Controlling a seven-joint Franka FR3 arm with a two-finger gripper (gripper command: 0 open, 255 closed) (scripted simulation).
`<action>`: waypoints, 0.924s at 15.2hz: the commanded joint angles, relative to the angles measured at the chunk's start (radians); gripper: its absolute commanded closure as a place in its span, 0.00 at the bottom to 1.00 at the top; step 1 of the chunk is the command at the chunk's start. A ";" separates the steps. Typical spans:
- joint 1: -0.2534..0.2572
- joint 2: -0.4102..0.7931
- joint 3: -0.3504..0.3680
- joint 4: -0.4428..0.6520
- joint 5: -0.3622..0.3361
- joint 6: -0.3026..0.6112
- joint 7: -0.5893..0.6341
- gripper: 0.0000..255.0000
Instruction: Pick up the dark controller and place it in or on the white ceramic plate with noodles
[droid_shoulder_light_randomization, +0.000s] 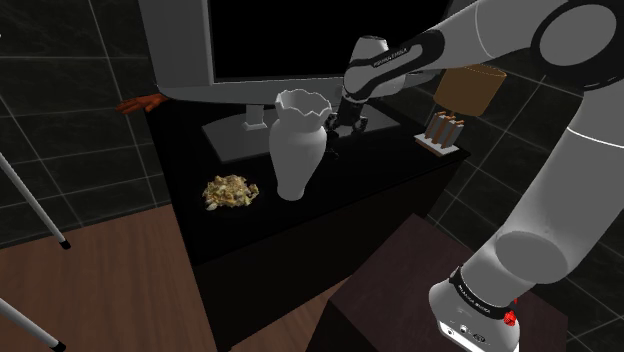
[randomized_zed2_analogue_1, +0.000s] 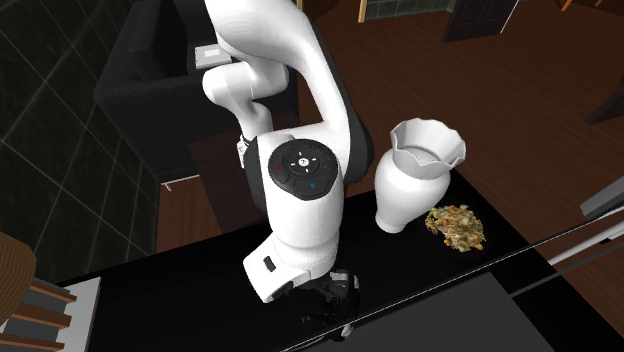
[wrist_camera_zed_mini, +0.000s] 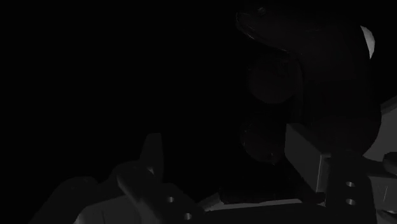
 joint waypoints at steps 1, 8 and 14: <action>0.038 0.029 0.009 0.069 -0.044 -0.059 0.113 0.00; 0.136 0.162 0.019 0.292 -0.125 -0.221 0.355 0.00; 0.130 0.194 0.017 0.260 -0.129 -0.157 0.357 0.00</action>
